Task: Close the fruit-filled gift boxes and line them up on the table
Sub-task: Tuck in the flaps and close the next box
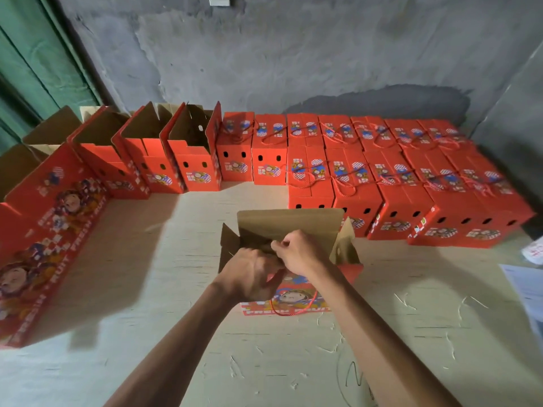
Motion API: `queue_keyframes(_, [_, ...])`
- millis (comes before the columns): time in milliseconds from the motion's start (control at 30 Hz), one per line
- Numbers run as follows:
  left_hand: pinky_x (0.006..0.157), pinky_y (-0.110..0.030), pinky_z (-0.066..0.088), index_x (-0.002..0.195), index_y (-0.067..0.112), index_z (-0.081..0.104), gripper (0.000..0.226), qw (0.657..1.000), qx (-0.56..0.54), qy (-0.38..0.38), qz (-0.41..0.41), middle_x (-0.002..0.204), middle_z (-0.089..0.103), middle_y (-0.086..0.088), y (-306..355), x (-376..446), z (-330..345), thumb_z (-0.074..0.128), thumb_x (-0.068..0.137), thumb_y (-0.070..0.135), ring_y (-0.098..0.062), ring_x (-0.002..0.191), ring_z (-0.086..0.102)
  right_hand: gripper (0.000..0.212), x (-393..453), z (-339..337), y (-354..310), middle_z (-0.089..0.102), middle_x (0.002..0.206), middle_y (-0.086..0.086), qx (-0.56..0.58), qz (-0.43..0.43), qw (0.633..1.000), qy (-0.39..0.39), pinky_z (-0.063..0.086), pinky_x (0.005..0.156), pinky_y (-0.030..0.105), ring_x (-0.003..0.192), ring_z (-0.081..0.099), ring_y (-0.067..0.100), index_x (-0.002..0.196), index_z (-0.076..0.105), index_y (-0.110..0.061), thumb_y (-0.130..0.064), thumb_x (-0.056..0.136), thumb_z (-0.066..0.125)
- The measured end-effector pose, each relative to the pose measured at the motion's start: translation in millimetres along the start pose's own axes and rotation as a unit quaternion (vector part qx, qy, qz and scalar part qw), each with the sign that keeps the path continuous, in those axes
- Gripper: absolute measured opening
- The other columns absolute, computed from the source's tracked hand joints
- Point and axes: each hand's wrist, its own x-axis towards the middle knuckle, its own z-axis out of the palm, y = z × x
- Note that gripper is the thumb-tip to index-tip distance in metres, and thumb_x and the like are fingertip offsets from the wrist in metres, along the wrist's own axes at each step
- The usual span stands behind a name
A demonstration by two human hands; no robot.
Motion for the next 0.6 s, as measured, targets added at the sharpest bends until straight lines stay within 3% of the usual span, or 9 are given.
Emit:
queue_keyframes(200, [0.051, -0.021, 0.027, 0.06, 0.021, 0.065, 0.041, 0.998, 0.032, 0.037, 0.025, 0.06, 0.065, 0.004, -15.8, -4.9, 2.8, 0.062, 0.092, 0.047, -0.019, 0.053, 0.054, 0.058, 2.8, 6.3, -0.5, 0.053, 0.057, 0.008, -0.015, 0.029, 0.999, -0.034, 0.035, 0.054, 0.033, 0.057, 0.054, 0.03, 0.059, 0.051, -0.01, -0.055, 0.097, 0.054])
queue_keyframes(300, [0.05, -0.024, 0.035, 0.064, 0.021, 0.062, 0.046, 0.999, 0.019, 0.048, 0.016, 0.059, 0.06, 0.003, -26.2, -13.7, -0.1, 0.066, 0.093, 0.057, -0.022, 0.052, 0.052, 0.056, -4.7, 8.4, 5.1, 0.05, 0.049, 0.002, -0.021, 0.017, 0.998, -0.056, 0.032, 0.051, 0.032, 0.05, 0.05, 0.024, 0.057, 0.053, -0.011, -0.05, 0.098, 0.056])
queue_keyframes(333, [0.055, -0.027, 0.043, 0.069, 0.02, 0.066, 0.045, 0.999, 0.009, 0.044, 0.01, 0.063, 0.062, 0.002, -29.1, -17.0, -1.5, 0.067, 0.093, 0.058, -0.022, 0.057, 0.055, 0.055, -7.3, 8.2, 7.8, 0.05, 0.048, 0.0, -0.015, 0.013, 0.998, -0.065, 0.031, 0.049, 0.031, 0.048, 0.05, 0.021, 0.058, 0.055, -0.012, -0.049, 0.098, 0.055])
queue_keyframes(400, [0.081, -0.033, 0.052, 0.087, 0.019, 0.075, 0.039, 0.999, -0.019, 0.051, -0.004, 0.083, 0.072, 0.001, -34.0, -21.3, -5.5, 0.068, 0.093, 0.057, -0.02, 0.078, 0.065, 0.054, -9.7, 4.8, 12.0, 0.051, 0.048, -0.003, 0.003, 0.008, 0.997, -0.074, 0.031, 0.05, 0.03, 0.048, 0.05, 0.017, 0.061, 0.059, -0.012, -0.051, 0.098, 0.054])
queue_keyframes(500, [0.107, -0.04, 0.041, 0.103, 0.023, 0.078, 0.033, 0.995, -0.047, 0.08, -0.038, 0.111, 0.074, 0.008, -38.3, -23.6, -8.6, 0.067, 0.093, 0.053, -0.013, 0.11, 0.064, 0.046, -8.4, -3.0, 15.3, 0.052, 0.051, -0.007, 0.013, 0.019, 0.995, -0.097, 0.034, 0.055, 0.03, 0.052, 0.052, 0.013, 0.071, 0.061, -0.016, -0.054, 0.095, 0.054])
queue_keyframes(600, [0.117, -0.05, 0.03, 0.115, 0.027, 0.075, 0.036, 0.989, -0.066, 0.087, -0.102, 0.134, 0.065, 0.011, -38.4, -27.7, -10.2, 0.066, 0.092, 0.053, -0.012, 0.135, 0.05, 0.035, -11.2, -12.6, 19.8, 0.068, 0.057, -0.007, 0.022, 0.025, 0.99, -0.14, 0.042, 0.061, 0.028, 0.054, 0.063, 0.004, 0.093, 0.065, -0.029, -0.061, 0.096, 0.052])
